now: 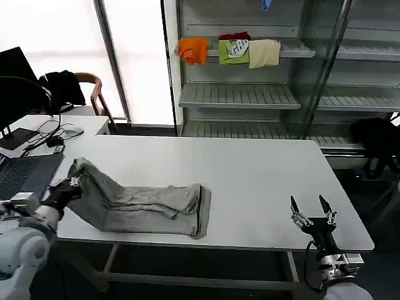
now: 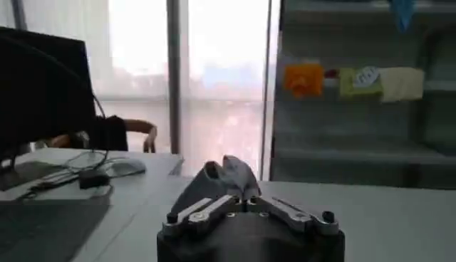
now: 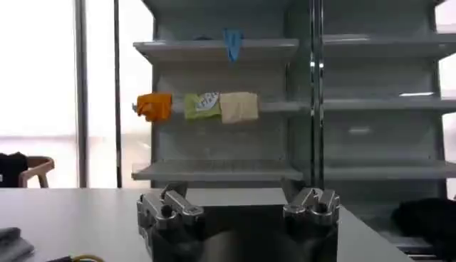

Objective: Fold and organize the clothes.

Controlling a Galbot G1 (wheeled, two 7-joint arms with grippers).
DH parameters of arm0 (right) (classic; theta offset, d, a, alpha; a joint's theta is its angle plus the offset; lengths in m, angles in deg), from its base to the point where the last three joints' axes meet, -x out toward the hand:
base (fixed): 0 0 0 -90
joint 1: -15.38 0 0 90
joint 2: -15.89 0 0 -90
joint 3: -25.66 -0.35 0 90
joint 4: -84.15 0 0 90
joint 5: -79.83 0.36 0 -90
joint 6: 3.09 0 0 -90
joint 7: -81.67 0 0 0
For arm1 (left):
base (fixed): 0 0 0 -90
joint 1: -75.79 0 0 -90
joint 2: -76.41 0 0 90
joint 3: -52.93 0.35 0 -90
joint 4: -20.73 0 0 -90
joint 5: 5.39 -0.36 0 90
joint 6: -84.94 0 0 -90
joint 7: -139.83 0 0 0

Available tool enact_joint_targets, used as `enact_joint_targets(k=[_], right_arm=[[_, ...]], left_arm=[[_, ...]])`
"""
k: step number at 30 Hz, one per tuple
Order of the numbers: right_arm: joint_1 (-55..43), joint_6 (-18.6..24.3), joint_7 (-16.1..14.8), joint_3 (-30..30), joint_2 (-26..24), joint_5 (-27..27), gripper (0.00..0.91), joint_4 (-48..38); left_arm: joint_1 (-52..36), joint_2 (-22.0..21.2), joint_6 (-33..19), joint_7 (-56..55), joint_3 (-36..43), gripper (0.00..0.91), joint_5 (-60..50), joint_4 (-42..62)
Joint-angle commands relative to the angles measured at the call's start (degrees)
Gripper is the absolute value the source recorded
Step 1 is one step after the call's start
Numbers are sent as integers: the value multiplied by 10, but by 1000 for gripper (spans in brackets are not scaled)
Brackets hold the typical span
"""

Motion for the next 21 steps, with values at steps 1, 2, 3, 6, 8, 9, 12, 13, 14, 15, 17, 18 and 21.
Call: enact_joint_targets(k=[1, 2, 3, 6, 8, 9, 12, 13, 14, 15, 17, 18, 21], right_arm=[[-2, -4, 0, 1, 3, -4, 907, 4], [-2, -4, 0, 1, 3, -4, 907, 4], [-2, -4, 0, 1, 3, -4, 907, 4], [-3, -4, 0, 1, 3, -4, 907, 1], [-4, -5, 0, 2, 3, -4, 907, 1], [-5, -6, 0, 3, 4, -5, 907, 1], [-8, -7, 0, 5, 6, -8, 907, 2], [-8, -7, 0, 6, 6, -8, 907, 3], [-9, -7, 0, 6, 6, -8, 907, 3], [-9, -7, 0, 5, 5, -8, 907, 2], [-9, -7, 0, 6, 5, -7, 907, 1], [-10, -7, 0, 6, 5, -7, 907, 0], [-10, -7, 0, 9, 6, -7, 907, 0]], left_arm=[[-105, -88, 24, -34, 246, 0, -60, -44], [-107, -96, 24, -35, 252, 0, -64, -42], [-111, -108, 24, -37, 273, 0, -76, -35], [-116, -133, 22, -38, 304, 0, -101, -19], [-119, -144, 21, -39, 318, 0, -109, -12], [-122, -149, 20, -39, 325, 0, -112, 2], [-124, -160, 18, -38, 338, 0, -121, 16], [-123, -162, 18, -38, 341, 0, -122, 18], [-121, -163, 17, -37, 344, 0, -123, 19], [-119, -165, 17, -37, 347, 0, -127, 20], [-116, -167, 15, -36, 353, 0, -134, 22], [-115, -167, 14, -34, 355, 10, -138, 26], [-115, -166, 10, -29, 361, 10, -146, 32]])
